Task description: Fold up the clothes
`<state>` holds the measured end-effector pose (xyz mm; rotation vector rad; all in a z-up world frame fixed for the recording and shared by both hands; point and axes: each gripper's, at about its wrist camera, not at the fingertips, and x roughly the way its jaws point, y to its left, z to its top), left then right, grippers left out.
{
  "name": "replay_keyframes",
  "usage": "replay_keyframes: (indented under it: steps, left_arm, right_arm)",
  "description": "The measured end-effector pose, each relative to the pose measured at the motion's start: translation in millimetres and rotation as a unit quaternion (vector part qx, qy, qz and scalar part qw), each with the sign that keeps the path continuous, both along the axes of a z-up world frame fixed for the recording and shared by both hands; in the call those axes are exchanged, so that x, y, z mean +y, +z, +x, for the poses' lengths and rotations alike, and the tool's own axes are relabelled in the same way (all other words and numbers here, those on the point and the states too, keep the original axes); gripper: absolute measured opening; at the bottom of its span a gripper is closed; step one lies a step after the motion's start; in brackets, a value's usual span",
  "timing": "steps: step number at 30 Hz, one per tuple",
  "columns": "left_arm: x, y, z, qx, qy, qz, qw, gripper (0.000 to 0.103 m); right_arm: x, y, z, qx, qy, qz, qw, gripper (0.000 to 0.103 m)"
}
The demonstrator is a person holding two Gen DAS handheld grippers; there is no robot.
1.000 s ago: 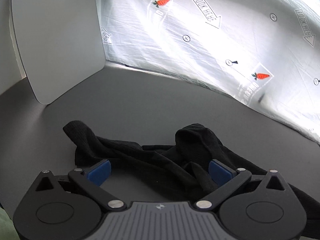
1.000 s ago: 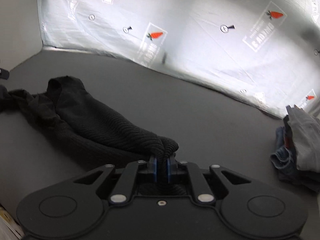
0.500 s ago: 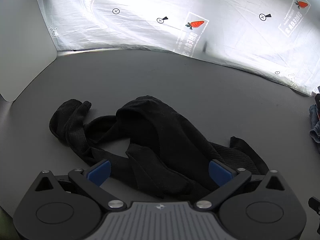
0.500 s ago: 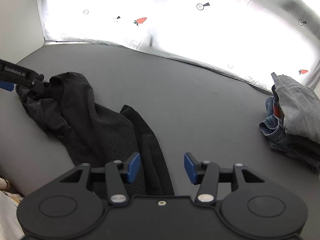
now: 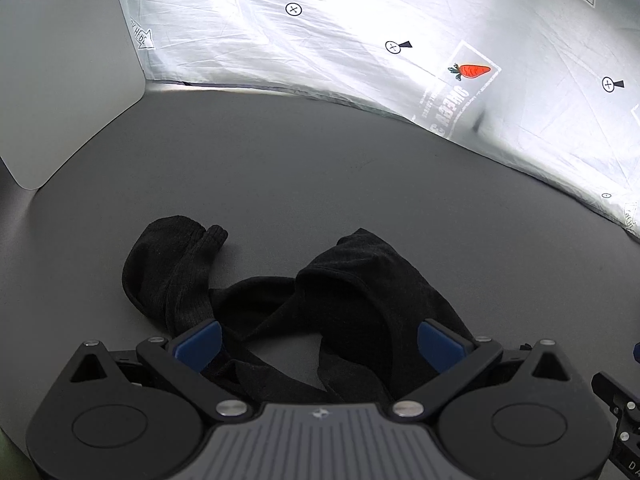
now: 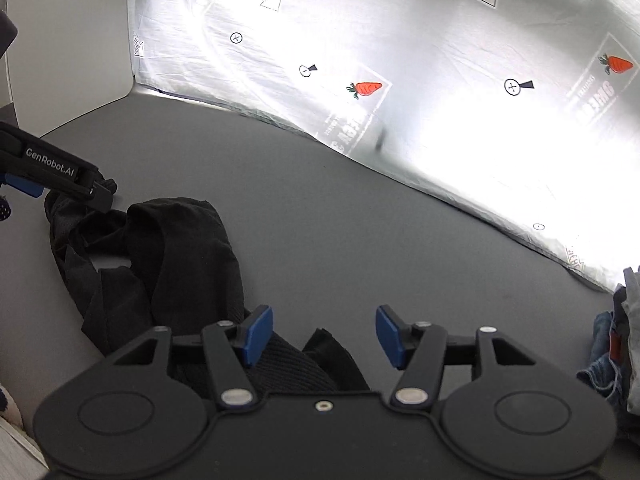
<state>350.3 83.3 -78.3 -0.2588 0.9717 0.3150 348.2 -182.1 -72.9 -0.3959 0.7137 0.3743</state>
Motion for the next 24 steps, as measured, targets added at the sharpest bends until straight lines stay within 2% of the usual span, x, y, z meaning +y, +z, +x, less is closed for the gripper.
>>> replay_keyframes:
  steps: [2,5,11,14,16,19,21,22,24]
  left_arm:
    - [14,-8,8,0.014,0.013,-0.006,0.9998,0.103]
    - [33,-26,16,0.039,0.031,-0.005,0.9987,0.103]
    - [60,-59,18,0.092,0.064,0.013,0.9936,0.103]
    - [67,-71,20,0.106,0.070,0.000,0.9919,0.103]
    - [70,-77,21,0.117,0.073,-0.012,0.9904,0.103]
    - [74,-83,22,0.131,0.082,-0.008,0.9880,0.103]
    - [75,-86,22,0.137,0.089,0.001,0.9865,0.103]
    - [76,-86,22,0.141,0.092,0.007,0.9858,0.103]
    - [78,-86,21,0.144,0.094,0.016,0.9849,0.103]
  right_arm:
    - [18,1,17,0.005,0.017,-0.001,1.000,0.061]
    - [46,-3,43,0.016,0.046,0.002,0.999,0.069]
    - [101,-34,91,0.049,0.103,-0.016,0.993,0.070]
    - [131,-49,105,0.059,0.150,-0.024,0.987,0.071]
    - [150,-55,107,0.054,0.188,-0.030,0.980,0.074]
    - [179,-70,112,0.052,0.237,-0.053,0.969,0.076]
    - [198,-82,112,0.040,0.270,-0.081,0.959,0.076]
    - [204,-88,110,0.018,0.277,-0.097,0.956,0.076]
    - [212,-98,104,-0.053,0.272,-0.146,0.950,0.075]
